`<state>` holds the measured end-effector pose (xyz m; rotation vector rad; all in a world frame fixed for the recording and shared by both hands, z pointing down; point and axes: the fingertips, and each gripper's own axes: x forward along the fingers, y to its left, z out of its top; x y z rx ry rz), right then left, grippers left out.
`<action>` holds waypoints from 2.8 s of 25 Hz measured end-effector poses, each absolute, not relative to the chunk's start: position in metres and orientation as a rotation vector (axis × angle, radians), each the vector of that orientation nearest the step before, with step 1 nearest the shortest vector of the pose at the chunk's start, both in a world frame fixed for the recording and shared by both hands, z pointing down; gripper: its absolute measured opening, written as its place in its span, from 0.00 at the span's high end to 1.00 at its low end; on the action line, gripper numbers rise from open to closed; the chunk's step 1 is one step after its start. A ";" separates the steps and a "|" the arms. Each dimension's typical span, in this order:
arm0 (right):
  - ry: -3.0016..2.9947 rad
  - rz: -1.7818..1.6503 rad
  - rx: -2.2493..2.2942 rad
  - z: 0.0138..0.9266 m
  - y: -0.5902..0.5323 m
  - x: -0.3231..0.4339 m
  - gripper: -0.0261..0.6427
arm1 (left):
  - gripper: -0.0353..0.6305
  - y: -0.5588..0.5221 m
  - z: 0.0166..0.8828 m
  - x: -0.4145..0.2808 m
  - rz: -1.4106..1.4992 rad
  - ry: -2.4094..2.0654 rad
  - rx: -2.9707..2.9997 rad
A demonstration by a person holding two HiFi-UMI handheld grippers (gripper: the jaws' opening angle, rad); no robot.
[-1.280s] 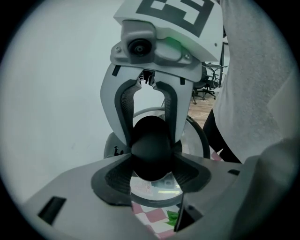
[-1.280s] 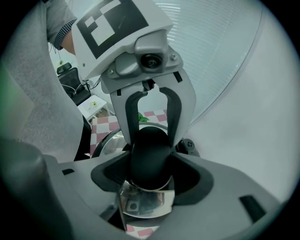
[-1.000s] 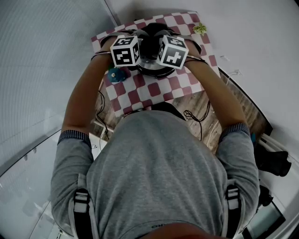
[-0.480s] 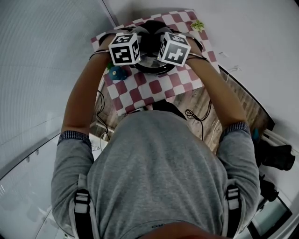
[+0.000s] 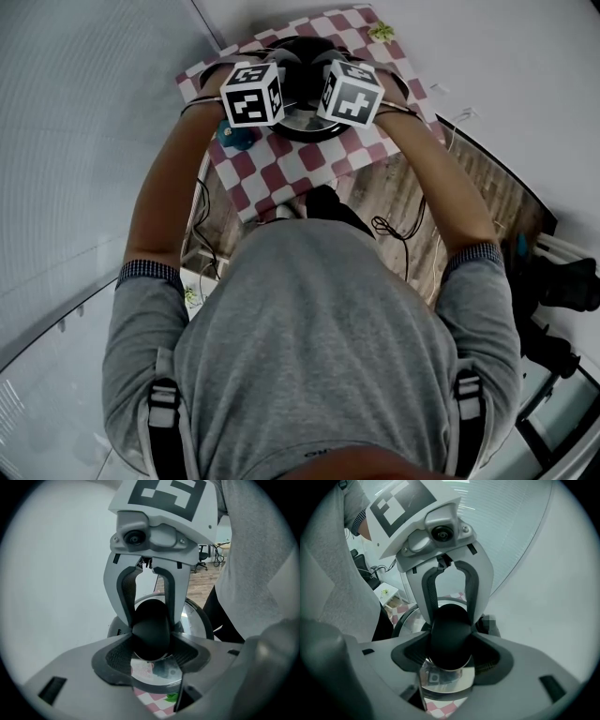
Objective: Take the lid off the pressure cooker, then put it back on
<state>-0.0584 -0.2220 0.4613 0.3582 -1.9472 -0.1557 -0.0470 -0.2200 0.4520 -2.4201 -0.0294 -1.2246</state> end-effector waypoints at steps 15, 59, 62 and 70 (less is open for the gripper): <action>-1.949 -0.157 0.366 0.459 -0.197 -0.019 0.53 | 0.53 -0.195 0.449 -0.008 -1.210 -0.050 -2.417; -1.942 -0.190 0.149 0.546 -0.240 0.212 0.53 | 0.53 -0.240 0.537 0.223 -1.397 0.150 -2.484; -1.948 -0.180 0.125 0.563 -0.240 0.216 0.53 | 0.54 -0.239 0.551 0.227 -1.421 0.145 -2.492; -1.934 -0.137 0.063 0.609 -0.237 0.220 0.53 | 0.54 -0.239 0.598 0.231 -1.490 0.151 -2.506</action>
